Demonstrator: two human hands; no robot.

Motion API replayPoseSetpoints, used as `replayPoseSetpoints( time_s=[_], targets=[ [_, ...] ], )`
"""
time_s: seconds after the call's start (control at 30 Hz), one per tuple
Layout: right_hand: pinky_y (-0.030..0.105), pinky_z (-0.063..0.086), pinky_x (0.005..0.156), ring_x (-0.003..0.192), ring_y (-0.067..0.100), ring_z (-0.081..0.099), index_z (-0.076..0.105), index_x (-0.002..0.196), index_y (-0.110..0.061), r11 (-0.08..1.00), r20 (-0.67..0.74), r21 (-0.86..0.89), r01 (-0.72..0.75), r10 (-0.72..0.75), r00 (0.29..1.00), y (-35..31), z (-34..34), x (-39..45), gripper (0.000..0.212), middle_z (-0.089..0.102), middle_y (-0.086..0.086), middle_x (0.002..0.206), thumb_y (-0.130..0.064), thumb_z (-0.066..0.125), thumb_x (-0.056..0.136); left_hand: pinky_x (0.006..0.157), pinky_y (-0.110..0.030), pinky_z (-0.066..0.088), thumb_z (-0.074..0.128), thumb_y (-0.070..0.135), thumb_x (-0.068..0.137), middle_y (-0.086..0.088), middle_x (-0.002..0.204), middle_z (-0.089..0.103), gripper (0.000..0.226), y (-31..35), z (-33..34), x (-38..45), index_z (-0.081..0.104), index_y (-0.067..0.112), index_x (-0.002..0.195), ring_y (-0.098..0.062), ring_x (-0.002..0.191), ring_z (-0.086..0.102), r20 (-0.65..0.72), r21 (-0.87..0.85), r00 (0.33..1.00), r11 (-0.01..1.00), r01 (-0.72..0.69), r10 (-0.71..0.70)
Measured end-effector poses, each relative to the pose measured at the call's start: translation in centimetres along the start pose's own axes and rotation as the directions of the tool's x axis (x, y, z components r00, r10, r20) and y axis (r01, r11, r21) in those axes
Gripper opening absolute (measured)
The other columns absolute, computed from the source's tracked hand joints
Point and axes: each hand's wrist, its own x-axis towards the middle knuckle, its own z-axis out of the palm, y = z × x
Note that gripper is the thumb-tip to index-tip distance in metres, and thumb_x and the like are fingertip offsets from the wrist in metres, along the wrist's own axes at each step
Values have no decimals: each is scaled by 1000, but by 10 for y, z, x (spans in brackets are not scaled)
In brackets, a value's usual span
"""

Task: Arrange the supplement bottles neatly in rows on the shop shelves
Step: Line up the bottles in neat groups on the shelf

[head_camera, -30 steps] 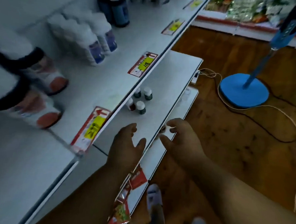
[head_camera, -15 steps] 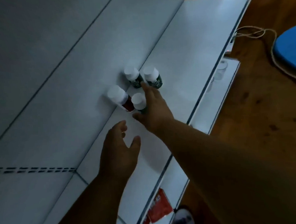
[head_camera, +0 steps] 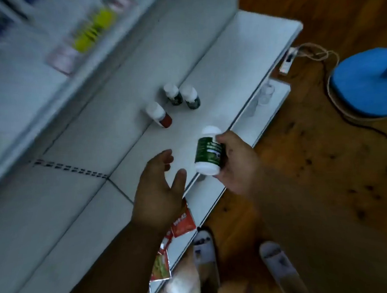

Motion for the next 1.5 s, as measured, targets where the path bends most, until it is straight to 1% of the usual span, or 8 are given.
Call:
replayPoseSetpoints(
  time_s=[0.23,0.4,0.73,0.9,1.1,1.23,1.37,1.5],
  targets=[
    [35,54,62,81,23,61,60,109,-24,938,212,-341,56,19,977,-12,93,-194,24,63,9,90,-32,60,87,88,-15,44,63,27,91,20,121,57,46,97,-116,-158,47,38,134,2,109,55,-93,-173,993,984,51,-68],
    [38,57,65,75,18,68,59,105,-21,805,500,-555,211,121,857,47,178,-310,34,69,5,88,-24,67,72,92,-18,45,64,20,89,27,120,55,53,95,-215,-260,44,46,130,8,108,52,-264,-218,953,972,88,-146],
    [31,56,67,81,15,63,54,97,-29,550,735,-643,533,248,631,336,280,-447,49,63,0,93,-47,79,58,98,-20,43,64,16,87,27,127,48,65,-57,-375,-538,37,42,140,8,115,46,-543,-157,747,920,359,-384],
    [51,60,68,79,24,68,56,90,-36,461,710,-701,545,376,595,482,303,-492,49,66,-1,86,-71,74,59,82,0,36,65,16,87,26,127,45,67,-138,-413,-658,34,43,140,11,115,43,-578,-214,647,857,468,-497],
    [35,54,59,65,18,68,58,98,-21,466,567,-807,361,442,695,607,357,-470,17,66,7,79,-37,52,97,91,-2,34,61,22,91,28,129,43,60,-239,-464,-674,34,44,140,9,118,43,-622,-282,584,845,455,-522],
    [33,54,64,73,20,67,57,100,-19,371,526,-846,383,467,711,674,398,-432,15,65,11,92,-33,50,100,98,-18,43,60,23,92,23,131,44,58,-306,-498,-655,35,41,142,5,113,46,-629,-338,547,828,447,-552],
    [32,54,60,81,21,68,56,106,-19,333,498,-866,373,503,706,721,452,-419,9,64,10,100,-23,51,99,90,-7,41,59,23,93,22,131,45,56,-356,-544,-652,36,41,140,5,112,48,-609,-373,561,826,422,-561],
    [29,56,71,84,10,68,56,100,-29,219,637,-758,614,453,624,762,488,-411,8,66,3,101,-23,55,96,91,-8,43,61,24,93,20,134,47,54,-410,-592,-643,37,42,139,4,114,49,-585,-417,606,841,345,-539]
  ],
)
